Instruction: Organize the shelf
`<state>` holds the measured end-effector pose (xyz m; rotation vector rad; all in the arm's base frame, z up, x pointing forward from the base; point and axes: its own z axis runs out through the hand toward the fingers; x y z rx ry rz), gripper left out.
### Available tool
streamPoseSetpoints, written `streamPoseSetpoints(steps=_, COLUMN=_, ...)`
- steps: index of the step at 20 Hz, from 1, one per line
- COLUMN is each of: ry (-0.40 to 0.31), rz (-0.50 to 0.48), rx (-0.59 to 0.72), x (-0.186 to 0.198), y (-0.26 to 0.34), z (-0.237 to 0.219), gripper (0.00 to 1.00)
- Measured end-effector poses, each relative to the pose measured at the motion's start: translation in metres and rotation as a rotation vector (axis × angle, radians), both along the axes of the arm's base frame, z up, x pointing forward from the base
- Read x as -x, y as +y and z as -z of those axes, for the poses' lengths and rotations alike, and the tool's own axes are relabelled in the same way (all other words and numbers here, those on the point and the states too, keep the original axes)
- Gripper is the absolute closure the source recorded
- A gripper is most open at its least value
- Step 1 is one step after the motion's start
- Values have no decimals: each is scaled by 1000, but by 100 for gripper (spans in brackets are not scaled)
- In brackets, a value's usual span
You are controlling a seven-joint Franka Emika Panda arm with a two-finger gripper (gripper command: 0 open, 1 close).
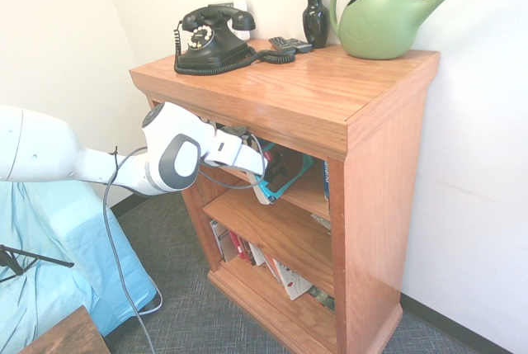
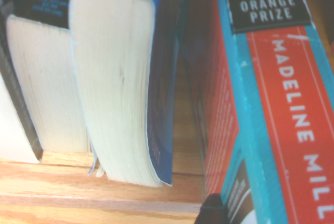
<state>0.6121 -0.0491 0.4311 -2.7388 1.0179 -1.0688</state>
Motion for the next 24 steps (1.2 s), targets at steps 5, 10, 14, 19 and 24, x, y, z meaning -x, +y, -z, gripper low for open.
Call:
streamPoseSetpoints(steps=5, ry=-2, rz=0, rx=3, x=0, y=1, z=0, gripper=0)
streamPoseSetpoints(steps=10, ry=-3, rz=1, rx=3, x=0, y=2, z=0, gripper=0)
streamPoseSetpoints(steps=14, ry=-9, rz=-21, rx=-4, x=1, y=12, z=3, gripper=0)
streamPoseSetpoints(steps=19, ry=-31, rz=-68, rx=-22, x=11, y=36, z=0, gripper=0)
streamPoseSetpoints(steps=24, ry=-37, rz=-53, rx=-33, x=39, y=22, z=-2, gripper=0)
